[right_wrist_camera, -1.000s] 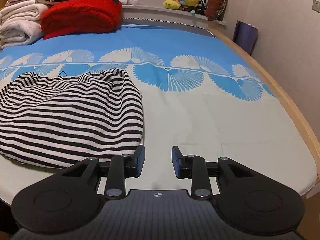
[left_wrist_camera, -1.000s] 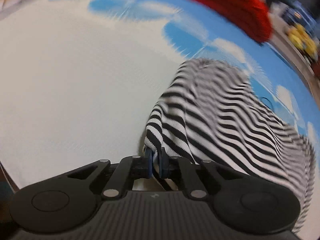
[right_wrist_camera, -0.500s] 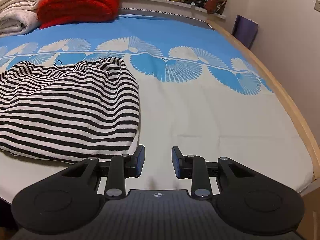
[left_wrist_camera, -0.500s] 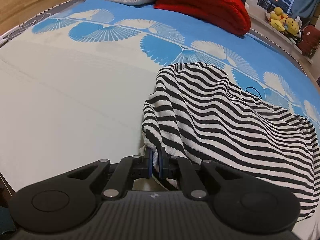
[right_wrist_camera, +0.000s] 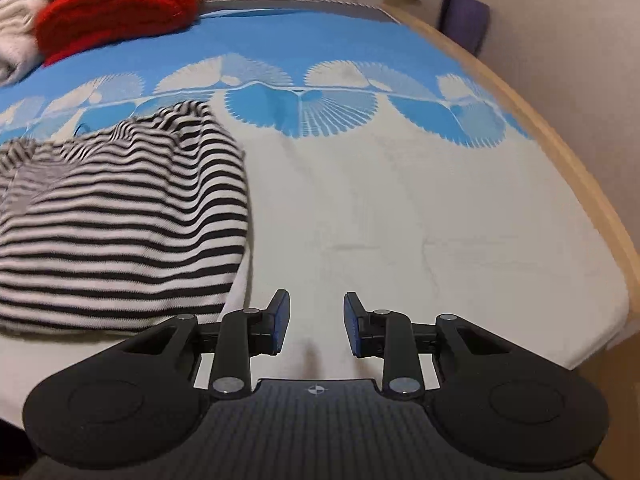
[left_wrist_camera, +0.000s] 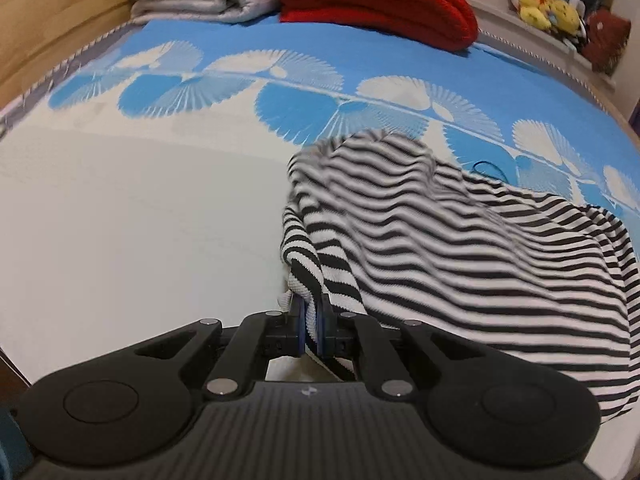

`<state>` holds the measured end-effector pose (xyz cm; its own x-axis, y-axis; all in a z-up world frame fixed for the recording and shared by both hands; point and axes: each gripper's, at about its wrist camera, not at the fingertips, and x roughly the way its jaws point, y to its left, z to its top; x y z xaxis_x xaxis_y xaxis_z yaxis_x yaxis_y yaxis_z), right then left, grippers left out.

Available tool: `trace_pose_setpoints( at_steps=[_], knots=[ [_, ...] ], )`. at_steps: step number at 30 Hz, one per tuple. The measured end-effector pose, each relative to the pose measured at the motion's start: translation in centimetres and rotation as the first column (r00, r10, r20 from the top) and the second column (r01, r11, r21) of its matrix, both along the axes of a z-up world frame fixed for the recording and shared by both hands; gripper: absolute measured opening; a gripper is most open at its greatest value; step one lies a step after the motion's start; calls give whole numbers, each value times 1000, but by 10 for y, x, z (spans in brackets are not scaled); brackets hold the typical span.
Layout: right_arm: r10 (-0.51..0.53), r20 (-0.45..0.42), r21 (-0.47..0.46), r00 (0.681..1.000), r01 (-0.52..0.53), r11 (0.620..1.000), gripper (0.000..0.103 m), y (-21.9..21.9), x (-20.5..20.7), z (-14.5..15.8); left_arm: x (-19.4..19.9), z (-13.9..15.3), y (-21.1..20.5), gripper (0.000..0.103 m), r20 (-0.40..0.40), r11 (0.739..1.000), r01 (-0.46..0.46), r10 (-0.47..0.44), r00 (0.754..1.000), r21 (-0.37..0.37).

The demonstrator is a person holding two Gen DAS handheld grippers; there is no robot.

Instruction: Fold small clothes

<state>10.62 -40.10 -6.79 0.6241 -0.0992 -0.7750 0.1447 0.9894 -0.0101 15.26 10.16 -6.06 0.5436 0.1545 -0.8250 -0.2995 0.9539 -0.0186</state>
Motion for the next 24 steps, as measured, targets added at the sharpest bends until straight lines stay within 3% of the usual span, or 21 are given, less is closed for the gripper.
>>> trace_pose_setpoints(
  at_steps=[5, 8, 11, 14, 16, 18, 19, 21, 24],
  knots=[
    [-97, -4, 73, 995, 97, 993, 22, -27, 2, 1, 28, 62, -59, 4, 64, 995, 92, -95, 993, 44],
    [-144, 6, 120, 990, 142, 983, 22, -42, -2, 3, 37, 102, -133, 4, 119, 965, 236, -249, 961, 113],
    [-168, 23, 146, 986, 163, 976, 22, -57, -6, 5, 24, 123, -225, 4, 161, 887, 415, -448, 879, 202],
    [-213, 28, 187, 977, 204, 961, 22, -74, -10, 5, -7, 110, -313, 4, 159, 770, 586, -631, 760, 253],
    [-245, 30, 221, 969, 232, 947, 22, -84, -13, 5, -23, 83, -357, 8, 103, 686, 693, -723, 683, 221],
    [-268, 36, 256, 963, 250, 934, 22, -91, -15, 5, -30, 55, -384, 18, -4, 603, 787, -794, 609, 127],
    [-276, 40, 274, 960, 255, 927, 22, -93, -16, 6, -33, 47, -389, 18, -31, 582, 807, -809, 587, 97],
    [-288, 45, 314, 957, 260, 913, 22, -97, -17, 6, -39, 50, -380, 19, 3, 578, 810, -814, 581, 96],
    [-283, 38, 361, 958, 251, 898, 25, -99, -16, 4, -29, 67, -338, 20, 59, 605, 793, -796, 602, 75]
  ],
)
